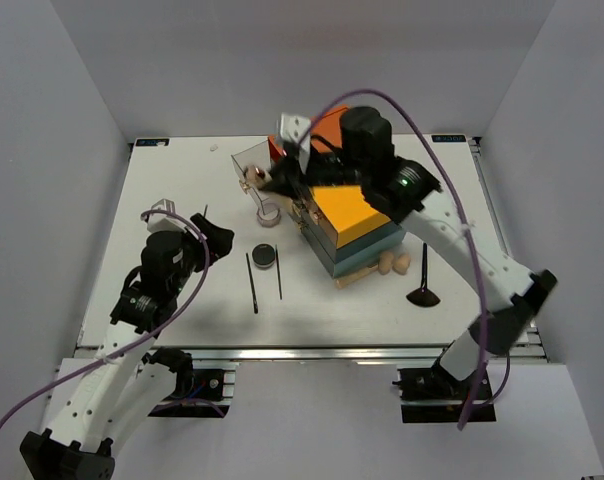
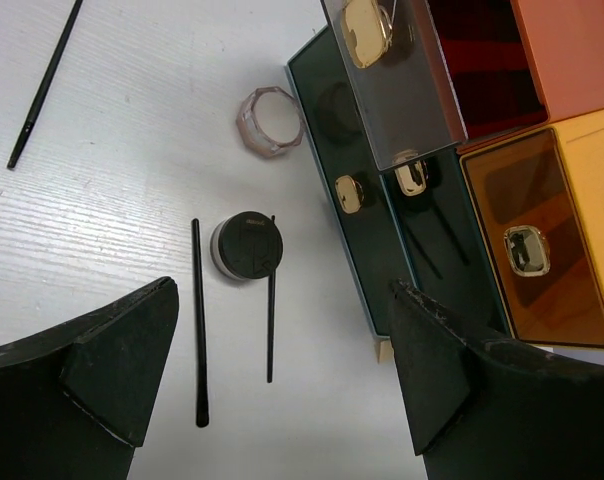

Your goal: Organize the makeup

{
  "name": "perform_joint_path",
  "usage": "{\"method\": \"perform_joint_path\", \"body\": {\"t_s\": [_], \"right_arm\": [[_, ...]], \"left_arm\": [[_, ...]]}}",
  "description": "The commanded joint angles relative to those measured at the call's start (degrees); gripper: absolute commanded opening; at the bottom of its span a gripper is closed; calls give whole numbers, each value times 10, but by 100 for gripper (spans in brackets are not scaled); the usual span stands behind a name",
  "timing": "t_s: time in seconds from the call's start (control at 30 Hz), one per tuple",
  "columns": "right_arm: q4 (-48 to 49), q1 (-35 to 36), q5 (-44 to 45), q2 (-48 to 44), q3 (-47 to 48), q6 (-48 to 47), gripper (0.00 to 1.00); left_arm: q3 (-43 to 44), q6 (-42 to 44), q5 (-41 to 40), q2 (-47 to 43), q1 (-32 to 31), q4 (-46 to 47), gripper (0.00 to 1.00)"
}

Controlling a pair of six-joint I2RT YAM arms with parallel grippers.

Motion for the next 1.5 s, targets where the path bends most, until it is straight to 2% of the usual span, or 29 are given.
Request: {"method": "perform_joint_path", "body": {"t_s": [0.0,0.13,0.23,0.33,0.47,0.53,0.57,0.6,0.67,0.77,0.8,0.83,0.87,0.93,1.0,1.07,1.1,1.13,1.17,1.2,1.23,1.27,1.3,1.33,1.4,1.43,1.47], "right_arm": [[191,-3,148,92,88,89,0],[220,-1,218,200,173,100,0],[260,0,265,243,175,75,0],[285,-1,322,277,174,44,0],[286,-7,335,290,168,26,0],[279,-7,342,287,160,17,4],[277,-7,345,284,148,6,7],[273,-7,349,282,140,0,14],[268,-14,364,274,125,-10,22],[251,-30,360,260,110,-7,39],[248,-33,357,254,108,-7,53],[248,-35,348,240,97,-7,59],[250,-36,341,229,88,-7,72],[261,-36,319,190,43,-9,77],[272,-37,306,154,24,6,77],[270,-45,288,131,30,27,73],[268,-53,277,103,33,42,68],[267,-63,236,88,36,80,64],[266,-92,197,72,30,98,54],[275,-111,147,39,18,111,51],[289,-133,16,21,-3,131,49],[305,-175,-63,2,-60,135,49],[332,-197,-198,-36,-93,130,46],[334,-213,-247,-57,-127,104,45],[278,-261,-339,-112,-201,19,38],[109,-276,-400,-129,-214,-59,36],[-3,-301,-398,-147,-224,-257,35]], "left_arm": [[12,-7,-15,-23,-2,-28,94],[11,-8,-23,-36,-2,-39,94],[12,-10,-23,-38,-2,-35,95],[15,-11,-23,-35,-2,-33,95],[16,-10,-23,-35,-2,-36,94],[16,-10,-20,-34,-2,-35,94],[16,-11,-18,-33,-2,-33,95],[16,-11,-16,-32,-2,-31,95],[16,-9,-11,-26,-2,-22,95],[26,4,17,-11,-2,-4,95],[30,8,35,-4,-2,-1,95],[35,12,45,3,-2,7,95],[44,22,55,17,-2,12,95],[57,30,81,32,-2,25,95],[78,39,114,51,-4,37,94],[93,49,126,61,-10,42,91],[109,53,132,68,-14,46,83],[115,56,137,71,-19,47,78],[119,60,138,74,-32,49,74],[125,62,140,78,-40,52,64],[127,65,141,80,-45,52,58],[127,68,140,83,-55,51,51],[127,69,141,87,-59,52,38],[128,70,142,90,-63,51,33],[127,75,140,92,-74,43,26],[124,75,140,91,-76,40,22],[118,70,139,89,-77,36,22]]}}
